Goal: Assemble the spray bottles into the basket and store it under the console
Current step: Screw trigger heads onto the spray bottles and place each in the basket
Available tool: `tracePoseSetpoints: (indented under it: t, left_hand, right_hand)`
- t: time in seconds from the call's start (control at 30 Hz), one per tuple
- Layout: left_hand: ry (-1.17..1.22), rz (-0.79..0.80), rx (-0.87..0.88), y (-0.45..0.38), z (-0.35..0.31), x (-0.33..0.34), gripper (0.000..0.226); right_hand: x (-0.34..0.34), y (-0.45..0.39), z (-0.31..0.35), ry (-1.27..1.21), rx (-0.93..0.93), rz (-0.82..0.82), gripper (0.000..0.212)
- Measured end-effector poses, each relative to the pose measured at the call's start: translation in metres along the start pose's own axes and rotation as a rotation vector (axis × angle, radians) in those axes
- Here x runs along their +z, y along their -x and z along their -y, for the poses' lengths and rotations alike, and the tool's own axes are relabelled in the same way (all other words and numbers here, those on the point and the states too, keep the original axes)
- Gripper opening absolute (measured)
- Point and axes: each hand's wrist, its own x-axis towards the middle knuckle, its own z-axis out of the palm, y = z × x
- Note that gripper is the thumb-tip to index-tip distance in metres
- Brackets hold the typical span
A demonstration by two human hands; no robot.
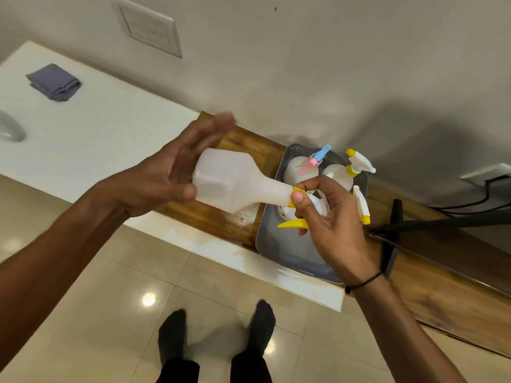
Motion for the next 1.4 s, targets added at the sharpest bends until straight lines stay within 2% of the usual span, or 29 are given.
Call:
tracePoseSetpoints:
  t: [0.07, 0.1, 0.17, 0.2, 0.27, 0.3, 0.37, 0.4, 0.47, 0.53, 0.57, 0.63, 0.7, 0.83, 1.0, 1.1, 1.27, 1.3, 1.4]
  left_hand:
    - [0.229, -0.098, -0.187, -0.002, -0.003, 0.001, 0.101]
    - [0.232, -0.117, -0.321, -0.003, -0.003, 0.0, 0.099]
    - [0.098, -0.036, -0.483, -0.001, 0.0, -0.002, 0.098]
    - [0.012, 0.01, -0.5, 0.001, 0.002, -0.003, 0.097]
    - [-0.121, 0.051, -0.359, 0.003, 0.006, -0.004, 0.089]
    - [-0.159, 0.034, -0.256, 0.003, 0.004, -0.005, 0.093]
    - [-0.117, 0.037, -0.119, 0.002, 0.002, -0.007, 0.1]
    - [-0.042, 0.041, -0.109, 0.001, 0.004, -0.009, 0.097]
    - [0.085, -0.029, -0.248, -0.004, 0.007, -0.007, 0.073]
    - [0.058, 0.012, -0.463, -0.006, 0.001, -0.003, 0.077]
    - [0.004, 0.031, -0.471, -0.006, 0.002, -0.004, 0.077]
    - [-0.145, 0.041, -0.301, -0.004, 0.003, -0.003, 0.059]
    - [-0.308, 0.018, -0.111, -0.004, -0.001, 0.0, 0.068]
    - [-0.431, -0.029, -0.008, -0.004, 0.002, 0.011, 0.084]
    - [-0.521, -0.046, -0.037, -0.004, 0.015, 0.021, 0.087]
    - [-0.524, -0.116, -0.079, -0.012, 0.037, 0.045, 0.089]
    - [-0.519, -0.259, -0.186, -0.024, 0.099, 0.123, 0.097]
    - [-0.513, -0.265, -0.235, -0.026, 0.11, 0.139, 0.099]
    - [-0.413, -0.266, -0.374, -0.025, 0.134, 0.172, 0.09]
  right_hand:
    - [0.001, 0.0, 0.002, 0.008, -0.036, -0.026, 0.013]
    - [0.002, -0.001, 0.002, 0.022, -0.062, -0.027, 0.008]
    - [0.0, -0.001, 0.003, 0.085, -0.118, -0.027, 0.007]
    - [-0.002, -0.001, 0.002, 0.106, -0.138, -0.025, 0.008]
    - [-0.006, 0.0, 0.0, 0.103, -0.134, -0.011, 0.008]
    - [-0.008, 0.0, -0.002, 0.087, -0.115, -0.004, 0.007]
    - [-0.007, 0.002, -0.005, 0.063, -0.096, 0.0, 0.01]
    - [-0.006, 0.003, -0.005, 0.069, -0.11, -0.004, 0.01]
    - [-0.005, 0.002, -0.003, 0.092, -0.169, -0.021, 0.008]
    - [-0.005, 0.0, -0.001, 0.099, -0.222, -0.044, 0.008]
    - [-0.007, -0.001, 0.0, 0.098, -0.229, -0.051, 0.008]
    - [-0.01, -0.003, 0.0, 0.108, -0.22, -0.048, 0.008]
    - [-0.014, -0.004, -0.002, 0.145, -0.204, -0.026, 0.008]
    - [-0.02, -0.003, -0.003, 0.197, -0.177, -0.023, 0.015]
    - [-0.022, 0.006, 0.002, 0.277, -0.157, -0.05, 0.014]
    - [-0.028, 0.017, 0.007, 0.435, -0.21, -0.059, 0.018]
    - [-0.041, 0.038, -0.001, 0.855, -0.347, -0.012, 0.063]
    - [-0.044, 0.042, -0.008, 0.944, -0.361, -0.011, 0.063]
    - [-0.048, 0.048, -0.037, 1.151, -0.373, 0.058, 0.045]
